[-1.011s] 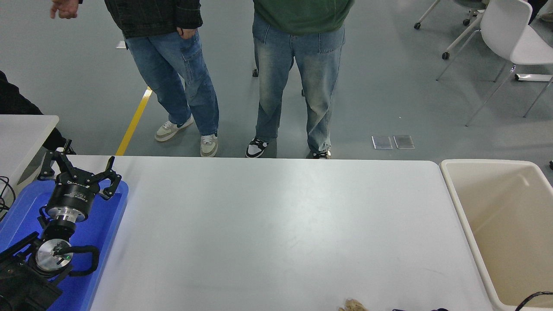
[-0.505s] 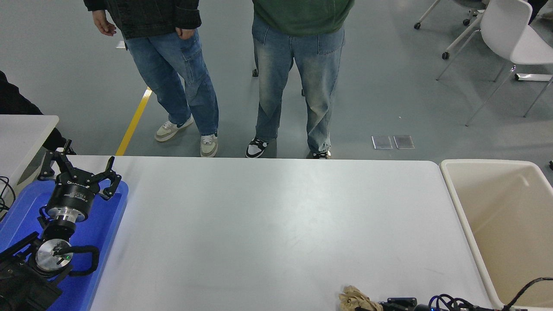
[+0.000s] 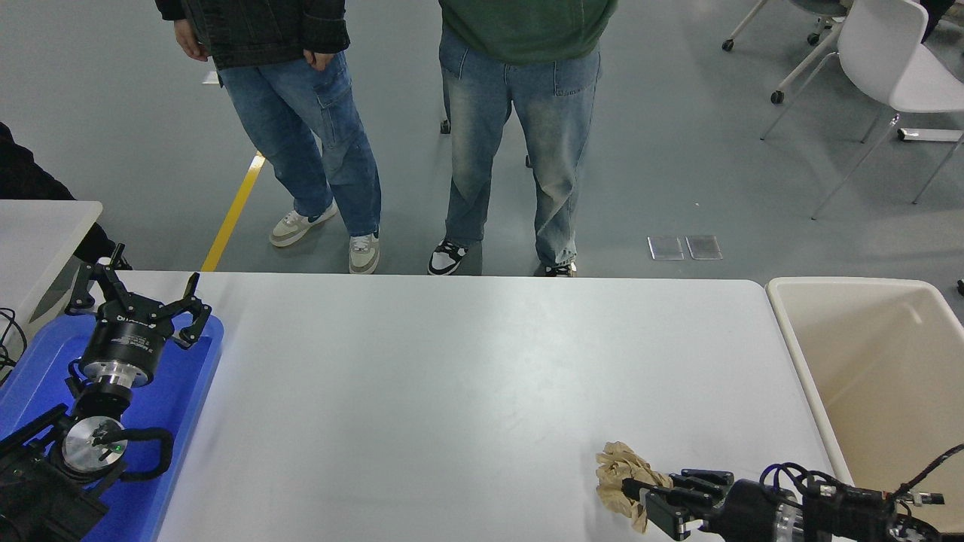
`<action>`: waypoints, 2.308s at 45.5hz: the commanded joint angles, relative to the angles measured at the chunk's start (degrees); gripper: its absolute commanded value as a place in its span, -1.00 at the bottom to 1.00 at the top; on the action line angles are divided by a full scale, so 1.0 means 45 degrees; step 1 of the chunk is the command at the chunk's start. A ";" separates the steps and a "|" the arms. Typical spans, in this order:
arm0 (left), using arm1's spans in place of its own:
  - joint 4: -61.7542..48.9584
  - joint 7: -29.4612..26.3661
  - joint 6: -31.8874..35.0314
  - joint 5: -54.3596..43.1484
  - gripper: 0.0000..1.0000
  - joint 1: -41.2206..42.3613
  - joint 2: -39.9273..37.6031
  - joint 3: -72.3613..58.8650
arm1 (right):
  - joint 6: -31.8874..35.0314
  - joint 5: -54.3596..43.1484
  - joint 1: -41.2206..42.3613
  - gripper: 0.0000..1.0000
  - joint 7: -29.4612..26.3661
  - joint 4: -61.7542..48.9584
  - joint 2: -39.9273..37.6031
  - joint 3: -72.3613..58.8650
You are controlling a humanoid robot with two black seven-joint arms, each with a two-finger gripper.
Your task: Clean the table surface
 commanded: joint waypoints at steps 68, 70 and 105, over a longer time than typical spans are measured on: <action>-0.0001 0.0000 0.0000 -0.0002 1.00 0.0000 0.0003 0.0000 | 0.6713 0.8710 0.2163 -1.00 0.1904 -0.1947 -0.5932 0.4658; -0.0001 0.0000 0.0000 -0.0002 1.00 0.0000 0.0002 0.0000 | 0.6713 0.8885 0.2124 -1.00 0.1923 -0.2279 -0.5874 0.4599; -0.0001 0.0000 0.0000 -0.0002 1.00 0.0000 0.0003 0.0000 | 0.7221 0.9687 0.1050 -1.00 0.2470 -1.0384 -0.2320 0.4189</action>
